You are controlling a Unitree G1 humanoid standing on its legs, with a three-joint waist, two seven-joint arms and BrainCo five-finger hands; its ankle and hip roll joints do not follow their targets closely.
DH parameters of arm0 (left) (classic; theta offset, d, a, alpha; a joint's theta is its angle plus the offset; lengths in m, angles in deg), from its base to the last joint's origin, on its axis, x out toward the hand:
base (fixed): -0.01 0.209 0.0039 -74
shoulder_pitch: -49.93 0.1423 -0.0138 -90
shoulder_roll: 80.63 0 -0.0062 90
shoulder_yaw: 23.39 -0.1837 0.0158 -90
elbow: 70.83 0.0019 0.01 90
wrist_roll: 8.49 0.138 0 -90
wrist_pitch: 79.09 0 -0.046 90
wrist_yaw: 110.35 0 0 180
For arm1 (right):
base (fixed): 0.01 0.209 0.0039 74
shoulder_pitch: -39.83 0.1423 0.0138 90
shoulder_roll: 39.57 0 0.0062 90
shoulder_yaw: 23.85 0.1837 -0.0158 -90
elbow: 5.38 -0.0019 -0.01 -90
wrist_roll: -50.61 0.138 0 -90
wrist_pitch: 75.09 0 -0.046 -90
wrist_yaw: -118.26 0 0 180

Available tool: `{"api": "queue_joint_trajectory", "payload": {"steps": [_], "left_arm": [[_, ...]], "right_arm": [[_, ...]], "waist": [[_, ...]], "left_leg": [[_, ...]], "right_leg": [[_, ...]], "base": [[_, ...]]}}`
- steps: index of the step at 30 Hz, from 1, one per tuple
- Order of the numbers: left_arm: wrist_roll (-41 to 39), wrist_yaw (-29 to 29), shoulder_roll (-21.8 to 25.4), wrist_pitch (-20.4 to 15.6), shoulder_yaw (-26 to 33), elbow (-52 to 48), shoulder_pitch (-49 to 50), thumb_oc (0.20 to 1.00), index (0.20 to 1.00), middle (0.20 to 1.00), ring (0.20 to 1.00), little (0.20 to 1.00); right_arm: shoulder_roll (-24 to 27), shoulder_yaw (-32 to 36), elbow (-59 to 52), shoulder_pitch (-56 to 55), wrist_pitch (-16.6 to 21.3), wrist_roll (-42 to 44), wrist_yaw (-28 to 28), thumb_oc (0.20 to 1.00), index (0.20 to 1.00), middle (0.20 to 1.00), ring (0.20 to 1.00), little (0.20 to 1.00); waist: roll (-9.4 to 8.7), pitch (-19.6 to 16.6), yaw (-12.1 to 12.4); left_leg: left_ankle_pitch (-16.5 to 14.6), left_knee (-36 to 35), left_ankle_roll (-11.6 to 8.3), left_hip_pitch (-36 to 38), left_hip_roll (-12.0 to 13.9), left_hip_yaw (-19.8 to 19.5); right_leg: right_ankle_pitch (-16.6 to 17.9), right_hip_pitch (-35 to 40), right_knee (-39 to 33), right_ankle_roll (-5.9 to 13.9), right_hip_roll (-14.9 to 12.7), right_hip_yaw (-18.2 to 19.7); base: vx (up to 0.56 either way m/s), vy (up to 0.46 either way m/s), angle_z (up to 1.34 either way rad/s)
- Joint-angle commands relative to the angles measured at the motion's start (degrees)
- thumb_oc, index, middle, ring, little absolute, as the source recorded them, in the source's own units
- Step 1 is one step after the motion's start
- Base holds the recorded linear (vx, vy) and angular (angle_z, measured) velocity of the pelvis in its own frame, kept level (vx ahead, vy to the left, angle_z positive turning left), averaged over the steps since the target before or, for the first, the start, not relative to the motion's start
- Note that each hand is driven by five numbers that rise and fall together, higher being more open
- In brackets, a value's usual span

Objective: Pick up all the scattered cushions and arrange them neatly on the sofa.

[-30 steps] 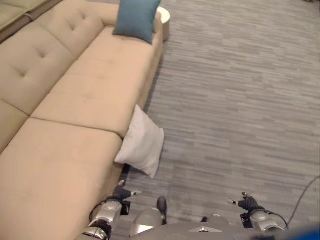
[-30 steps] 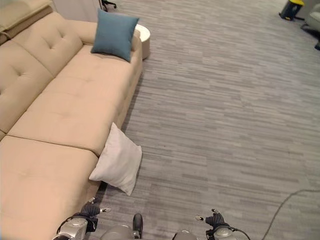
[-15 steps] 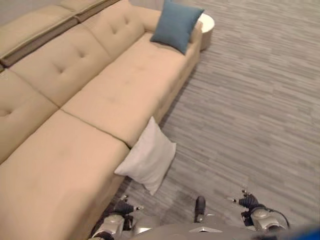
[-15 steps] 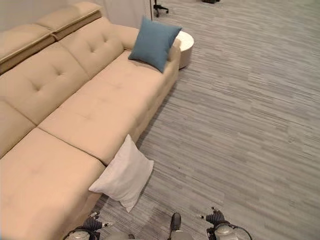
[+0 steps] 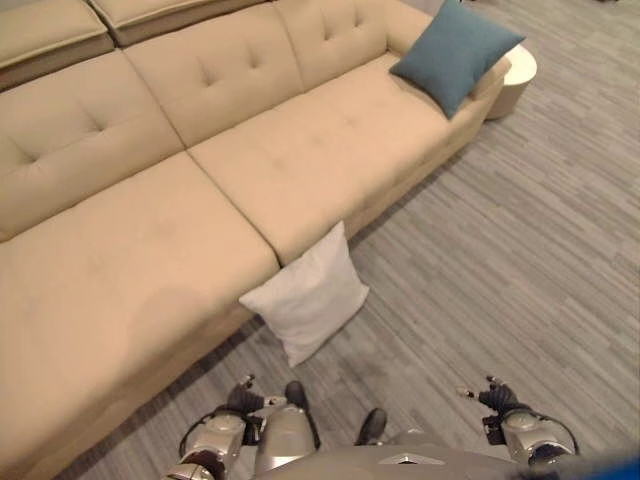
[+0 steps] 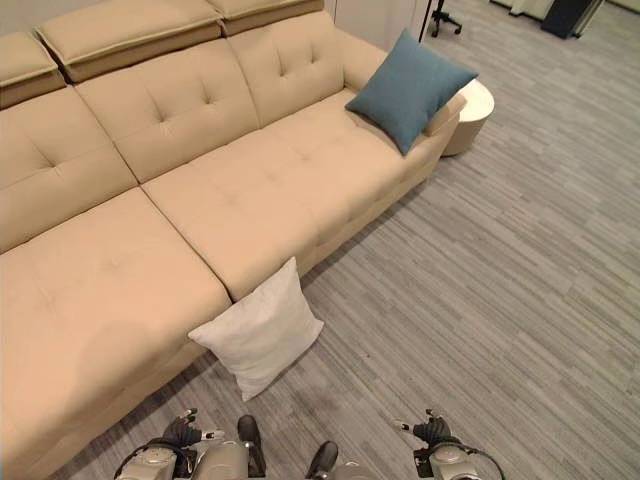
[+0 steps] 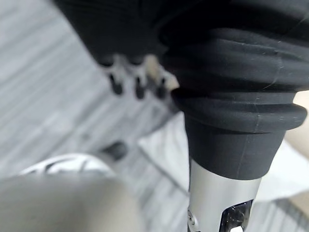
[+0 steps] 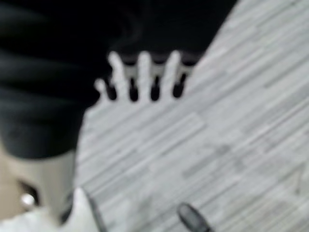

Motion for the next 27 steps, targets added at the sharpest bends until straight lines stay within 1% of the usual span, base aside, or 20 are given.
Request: {"api": "queue_joint_trajectory", "payload": {"steps": [1,2,3,4,5,7,9,10,11,12,13,15,16,18,21,22,23,25,26,27], "left_arm": [[0.59,-0.1,0.55,-0.74,-0.29,-0.28,-0.05,1.0,1.0,1.0,1.0,1.0],[0.59,-0.1,0.57,-0.73,-0.28,-0.29,-0.06,1.0,1.0,1.0,1.0,1.0],[0.45,-0.12,0.78,-0.81,-0.45,-0.6,-0.41,1.0,1.0,1.0,1.0,1.0],[0.59,-0.14,0.87,-0.92,-0.7,-0.63,-0.58,1.0,1.0,1.0,1.0,1.0],[0.7,-0.18,1.02,-1.23,-1.01,-0.8,-0.72,1.0,1.0,1.0,1.0,1.0],[0.03,-0.32,1.08,-1.53,-0.55,-0.9,-0.65,1.0,1.0,1.0,1.0,1.0],[0.08,-0.37,1.14,-1.54,-0.46,-0.84,-0.76,1.0,1.0,1.0,1.0,1.0],[0.21,-0.36,1.29,-1.58,-0.37,-0.63,-0.83,1.0,1.0,1.0,1.0,1.0],[0.31,-0.29,1.42,-1.73,-0.42,-0.39,-0.92,1.0,1.0,1.0,1.0,1.0],[0.22,-0.37,1.44,-1.83,-0.37,-0.45,-0.88,1.0,1.0,1.0,1.0,1.0],[0.26,-0.66,1.67,-2.03,-0.38,0.23,-0.79,1.0,1.0,1.0,1.0,1.0],[0.32,-0.64,1.72,-2.07,-0.27,0.65,-0.65,1.0,1.0,1.0,1.0,1.0],[-0.13,-0.65,1.63,-2.09,-0.03,0.91,-0.35,1.0,1.0,1.0,1.0,1.0],[-0.25,-0.6,1.59,-2.04,-0.04,1.03,-0.4,1.0,1.0,1.0,1.0,1.0],[-0.25,-0.35,1.55,-1.76,-0.57,1.23,-0.34,1.0,1.0,1.0,1.0,1.0],[-0.28,-0.12,1.49,-1.68,-0.98,1.26,-0.6,1.0,1.0,1.0,1.0,1.0],[-0.28,-0.12,1.49,-1.68,-0.98,1.26,-0.59,1.0,1.0,1.0,1.0,1.0],[-0.44,0.14,1.29,-1.6,-1.57,0.76,-1.19,1.0,1.0,1.0,1.0,1.0],[-0.75,0.2,1.04,-1.55,-1.92,0.37,-1.52,1.0,1.0,1.0,1.0,1.0],[-0.76,0.2,1.04,-1.55,-1.92,0.36,-1.53,1.0,1.0,1.0,1.0,1.0]], "right_arm": [[0.76,0.47,-1.87,0.57,1.26,0.33,0.59,1.0,1.0,1.0,1.0,1.0],[0.74,0.46,-1.87,0.6,1.25,0.33,0.59,1.0,1.0,1.0,1.0,1.0],[0.51,0.52,-2.17,0.99,1.28,0.75,0.63,1.0,1.0,1.0,1.0,1.0],[0.42,0.41,-2.13,1.03,1.34,0.93,0.6,1.0,1.0,1.0,1.0,1.0],[0.43,-0.29,-2.08,1.08,1.36,0.68,0.27,1.0,1.0,1.0,1.0,1.0],[0.49,-0.57,-2.32,1.24,1.46,0.69,0.12,1.0,1.0,1.0,1.0,1.0],[0.4,-0.55,-2.33,1.36,1.44,0.73,0.19,1.0,1.0,1.0,1.0,1.0],[0.42,-0.48,-2.47,1.49,1.46,0.86,0.21,1.0,1.0,1.0,1.0,1.0],[0.32,-0.59,-2.64,1.56,1.49,1.04,0.16,1.0,1.0,1.0,1.0,1.0],[0.29,-0.59,-2.67,1.5,1.46,1.11,0.13,1.0,1.0,1.0,1.0,1.0],[0.26,-0.84,-2.85,1.63,1.38,1.11,-0.01,1.0,1.0,1.0,1.0,1.0],[0.22,-0.92,-2.78,1.49,1.42,0.91,-0.07,1.0,1.0,1.0,1.0,1.0],[0.41,-1.53,-3.41,1.28,1.57,0.24,-0.03,1.0,1.0,1.0,1.0,1.0],[0.48,-1.53,-3.35,1.26,1.54,0.3,0.0,1.0,1.0,1.0,1.0,1.0],[0.92,-1.38,-3.51,0.91,1.69,0.69,0.23,1.0,1.0,1.0,1.0,1.0],[1.03,-1.64,-3.59,0.6,1.84,0.71,0.24,1.0,1.0,1.0,1.0,1.0],[1.03,-1.65,-3.58,0.6,1.85,0.71,0.24,1.0,1.0,1.0,1.0,1.0],[1.16,-1.96,-3.43,0.53,1.89,0.77,0.31,1.0,1.0,1.0,1.0,1.0],[1.38,-2.03,-3.14,0.49,1.88,1.09,0.4,1.0,1.0,1.0,1.0,1.0],[1.38,-2.02,-3.13,0.51,1.89,1.09,0.4,1.0,1.0,1.0,1.0,1.0]], "waist": [[1.29,-1.24,0.61],[1.21,-1.22,0.6],[1.46,-0.86,0.18],[1.52,-0.72,-0.03],[1.6,-0.71,-0.12],[1.49,-0.67,0.31],[1.32,-0.8,0.32],[1.02,-0.66,0.15],[0.87,-0.59,-0.43],[0.73,-0.54,-0.72],[0.38,-0.43,-1.04],[0.23,-0.58,-1.05],[0.01,-0.98,-0.59],[0.07,-1.09,-0.6],[0.45,-1.2,-0.5],[0.54,-1.17,-0.87],[0.55,-1.19,-0.95],[0.52,-0.76,-1.67],[0.12,-0.11,-2.04],[0.15,-0.11,-2.1]], "left_leg": [[-1.02,2.85,-0.79,0.05,-2.43,-4.3],[-1.06,2.83,-0.73,0.06,-2.55,-4.28],[-0.33,2.95,0.13,-0.15,-2.54,-4.78],[-0.86,2.91,0.42,0.3,-2.89,-5.64],[-1.3,2.36,0.4,1.22,-3.46,-7.63],[-1.67,1.67,0.0,2.04,-3.54,-9.28],[-1.81,1.8,-0.15,1.86,-3.55,-9.91],[-2.15,2.1,-0.34,2.08,-3.75,-10.93],[-2.47,2.32,-0.4,2.28,-4.13,-12.57],[-2.64,2.56,-0.49,2.43,-4.24,-13.35],[-2.97,2.57,-1.03,2.78,-4.44,-16.12],[-3.0,2.86,-1.34,2.71,-4.44,-16.74],[-2.79,3.0,-2.1,2.5,-3.94,-17.28],[-2.44,2.93,-2.59,2.32,-3.63,-17.92],[-1.05,2.17,-4.04,1.81,-2.07,-19.53],[0.01,2.3,-5.02,0.8,-0.64,-19.78],[0.0,2.35,-5.04,0.74,-0.63,-19.86],[1.01,3.46,-5.68,-0.82,1.25,-17.69],[1.05,7.26,-5.85,-2.56,2.2,-15.5],[0.95,7.48,-5.87,-2.69,2.24,-15.58]], "right_leg": [[2.04,-3.74,15.98,7.23,-7.75,6.1],[1.91,-3.87,16.27,7.31,-7.94,6.16],[3.3,-5.91,17.96,6.53,-7.54,7.84],[3.46,-6.99,18.57,6.43,-7.23,10.03],[2.96,-7.97,15.51,5.87,-6.37,13.09],[3.78,-8.17,10.6,5.95,-7.28,14.09],[4.79,-8.48,8.65,6.23,-7.62,14.68],[5.97,-8.98,6.41,6.81,-7.74,16.76],[6.65,-9.78,4.25,7.29,-6.86,21.19],[7.17,-10.09,3.63,7.59,-6.63,22.82],[8.17,-10.75,2.01,8.05,-5.96,25.62],[7.73,-9.88,1.62,8.08,-5.95,24.89],[6.99,-8.42,0.82,7.79,-5.71,23.59],[6.58,-8.05,0.86,7.6,-5.3,23.14],[5.03,-6.99,1.06,6.62,-4.26,20.49],[3.92,-6.33,0.85,5.86,-3.54,18.68],[3.92,-6.31,0.82,5.85,-3.53,18.59],[3.04,-5.47,0.28,5.06,-2.96,16.59],[2.52,-4.3,-0.32,4.22,-2.63,15.2],[2.54,-4.28,-0.36,4.21,-2.58,15.14]], "base": [[0.16,0.157,0.28],[0.02,0.071,0.32],[-0.01,0.054,0.67],[0.08,0.054,0.79],[0.14,0.005,0.71],[0.13,-0.056,0.73],[0.08,-0.073,0.61],[0.15,-0.111,0.35],[0.17,-0.095,0.33],[0.23,-0.164,0.78],[0.16,-0.128,0.9],[0.12,-0.159,0.93],[0.09,-0.158,0.9],[0.07,-0.149,0.65],[0.05,-0.232,0.31],[0.01,-0.238,0.53],[-0.01,-0.258,0.7],[-0.02,-0.218,0.95],[-0.01,-0.189,1.05],[0.0,-0.225,0.92]]}}
